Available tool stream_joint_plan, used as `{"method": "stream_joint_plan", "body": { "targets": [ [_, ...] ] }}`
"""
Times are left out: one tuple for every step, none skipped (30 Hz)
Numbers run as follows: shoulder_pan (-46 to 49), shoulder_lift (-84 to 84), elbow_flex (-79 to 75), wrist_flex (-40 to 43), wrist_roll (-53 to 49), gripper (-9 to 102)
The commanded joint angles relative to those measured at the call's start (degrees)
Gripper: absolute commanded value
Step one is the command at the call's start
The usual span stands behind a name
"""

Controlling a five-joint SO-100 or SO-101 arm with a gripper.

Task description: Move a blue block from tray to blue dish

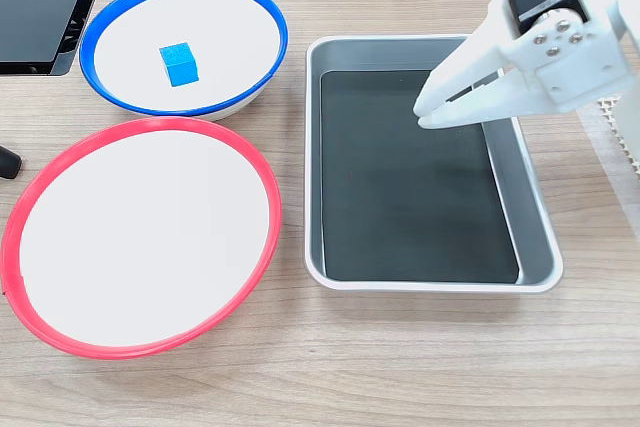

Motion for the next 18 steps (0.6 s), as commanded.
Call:
{"method": "stream_joint_plan", "body": {
  "targets": [
    [0.53, 1.41, 0.09, 0.18, 0.26, 4],
    [0.53, 1.41, 0.09, 0.18, 0.26, 5],
    [0.53, 1.41, 0.09, 0.18, 0.26, 3],
    [0.53, 1.41, 0.09, 0.18, 0.26, 0],
    [0.44, 1.41, 0.09, 0.18, 0.26, 0],
    [0.44, 1.41, 0.09, 0.18, 0.26, 0],
    [0.44, 1.41, 0.09, 0.18, 0.26, 0],
    [0.44, 1.41, 0.09, 0.18, 0.26, 0],
    [0.44, 1.41, 0.09, 0.18, 0.26, 0],
    [0.44, 1.41, 0.09, 0.18, 0.26, 0],
    [0.44, 1.41, 0.09, 0.18, 0.26, 0],
    [0.44, 1.41, 0.09, 0.18, 0.26, 0],
    [0.44, 1.41, 0.09, 0.18, 0.26, 0],
    [0.44, 1.41, 0.09, 0.18, 0.26, 0],
    [0.44, 1.41, 0.09, 0.18, 0.26, 0],
    [0.44, 1.41, 0.09, 0.18, 0.26, 0],
    [0.44, 1.41, 0.09, 0.18, 0.26, 0],
    [0.44, 1.41, 0.09, 0.18, 0.26, 0]
  ]
}}
